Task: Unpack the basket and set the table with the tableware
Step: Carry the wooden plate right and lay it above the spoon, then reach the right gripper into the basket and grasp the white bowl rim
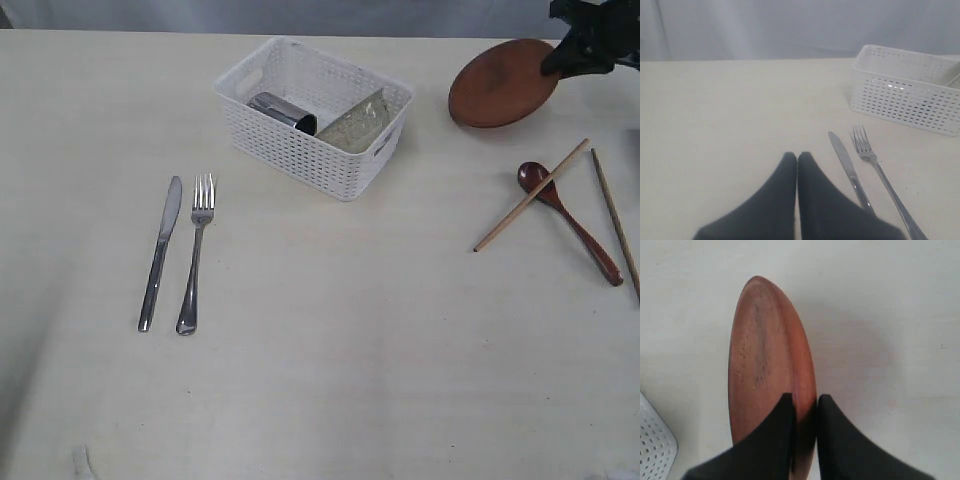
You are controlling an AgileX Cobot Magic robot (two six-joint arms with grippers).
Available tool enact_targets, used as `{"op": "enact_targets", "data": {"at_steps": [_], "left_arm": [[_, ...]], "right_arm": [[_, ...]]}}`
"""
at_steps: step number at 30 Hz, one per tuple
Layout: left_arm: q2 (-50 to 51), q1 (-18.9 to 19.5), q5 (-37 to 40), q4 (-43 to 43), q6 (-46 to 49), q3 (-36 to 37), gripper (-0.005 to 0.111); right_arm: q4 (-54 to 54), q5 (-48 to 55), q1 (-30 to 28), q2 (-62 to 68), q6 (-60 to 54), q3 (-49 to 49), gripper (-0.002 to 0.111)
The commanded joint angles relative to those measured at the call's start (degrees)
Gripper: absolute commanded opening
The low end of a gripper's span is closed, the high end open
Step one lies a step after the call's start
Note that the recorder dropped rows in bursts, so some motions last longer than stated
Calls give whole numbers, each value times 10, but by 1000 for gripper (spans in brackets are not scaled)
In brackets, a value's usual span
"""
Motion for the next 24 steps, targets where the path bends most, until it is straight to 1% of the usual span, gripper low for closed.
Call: {"op": "enact_targets", "data": {"at_steps": [1, 5, 6, 9, 13, 14, 15, 18, 20, 21, 24], "left_arm": [[-2, -4, -1, 2, 0, 2, 0], [-2, -4, -1, 2, 0, 2, 0], [-2, -4, -1, 2, 0, 2, 0], [-2, -4, -1, 1, -1, 2, 0], [-2, -4, -1, 1, -1, 2, 0], [-2, -4, -1, 1, -1, 2, 0], [-2, -4, -1, 1, -1, 2, 0], [-2, -4, -1, 1, -1, 2, 0], [-2, -4, -1, 1, -1, 2, 0], [-2, -4, -1, 1, -1, 2, 0], [-2, -4, -1, 1, -1, 2, 0]], "right_arm": [[-10, 2, -2, 20, 48, -3, 0], [-58, 0, -2, 24, 64, -3, 0], [-68, 1, -2, 24, 64, -3, 1], [-85, 12, -5, 22, 65, -3, 16], [-85, 19, -7, 14, 68, -5, 45], [-85, 23, -7, 10, 68, -8, 50], [-85, 25, -7, 6, 68, -11, 53], [-85, 38, -7, -13, 68, -29, 53], [-78, 51, -7, -28, 63, -50, 50], [-64, 55, -7, -34, 63, -57, 49], [23, 70, -4, -56, 28, -72, 46]]}}
